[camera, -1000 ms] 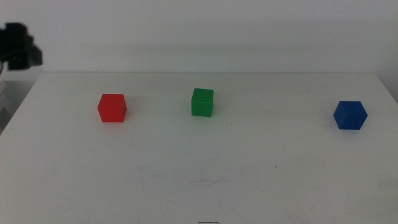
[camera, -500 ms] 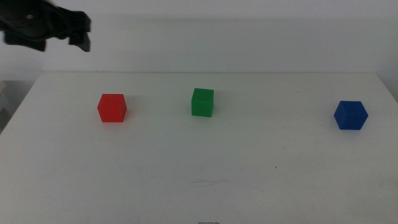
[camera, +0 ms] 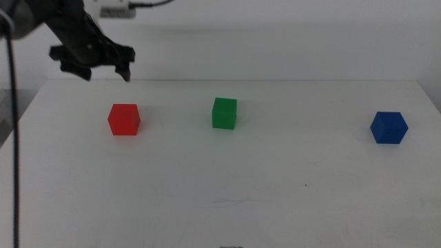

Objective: Stack red cubes first, then green, then blue cubes in a specific spot.

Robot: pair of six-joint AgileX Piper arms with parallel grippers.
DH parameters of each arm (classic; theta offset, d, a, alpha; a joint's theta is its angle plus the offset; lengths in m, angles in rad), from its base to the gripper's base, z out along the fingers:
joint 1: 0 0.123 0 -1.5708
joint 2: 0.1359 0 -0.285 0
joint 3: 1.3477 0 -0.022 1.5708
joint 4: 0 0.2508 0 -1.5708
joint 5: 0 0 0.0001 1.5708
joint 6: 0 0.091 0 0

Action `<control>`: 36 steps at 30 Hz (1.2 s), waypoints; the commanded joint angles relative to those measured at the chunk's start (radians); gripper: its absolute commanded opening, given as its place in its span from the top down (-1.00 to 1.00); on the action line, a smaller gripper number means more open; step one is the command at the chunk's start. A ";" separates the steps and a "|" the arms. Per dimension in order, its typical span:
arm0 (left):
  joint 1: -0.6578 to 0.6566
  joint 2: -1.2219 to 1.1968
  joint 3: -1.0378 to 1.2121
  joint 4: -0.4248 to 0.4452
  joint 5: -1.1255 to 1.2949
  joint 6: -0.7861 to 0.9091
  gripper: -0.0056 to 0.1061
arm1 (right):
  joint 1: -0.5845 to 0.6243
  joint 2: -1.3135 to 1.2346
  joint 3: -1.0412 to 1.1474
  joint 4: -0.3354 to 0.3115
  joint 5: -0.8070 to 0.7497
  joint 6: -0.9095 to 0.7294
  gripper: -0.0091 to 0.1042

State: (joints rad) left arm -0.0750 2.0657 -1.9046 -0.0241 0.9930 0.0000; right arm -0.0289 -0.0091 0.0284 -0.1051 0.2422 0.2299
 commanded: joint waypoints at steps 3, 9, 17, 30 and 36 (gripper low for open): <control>-0.004 0.001 -0.040 -0.028 -0.042 0.000 -0.78 | -0.006 -0.022 -0.018 -0.013 -0.072 -0.012 -0.58; -0.004 0.062 -0.040 -0.054 -0.043 0.000 -0.78 | -0.006 -0.022 -0.018 -0.013 -0.072 -0.012 -0.58; -0.004 0.112 -0.040 -0.080 -0.059 0.000 -0.78 | -0.006 -0.022 -0.018 -0.013 -0.072 -0.012 -0.58; -0.004 0.159 -0.040 -0.117 -0.055 0.000 -0.33 | -0.006 -0.022 -0.018 -0.013 -0.071 -0.012 -0.58; -0.004 0.154 -0.040 -0.119 -0.021 0.000 0.18 | -0.006 -0.022 -0.018 -0.013 -0.071 -0.012 -0.58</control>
State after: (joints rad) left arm -0.0750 2.2941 -1.9151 -0.1217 0.9689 0.0000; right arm -0.0289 -0.0091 0.0284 -0.1051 0.2422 0.2299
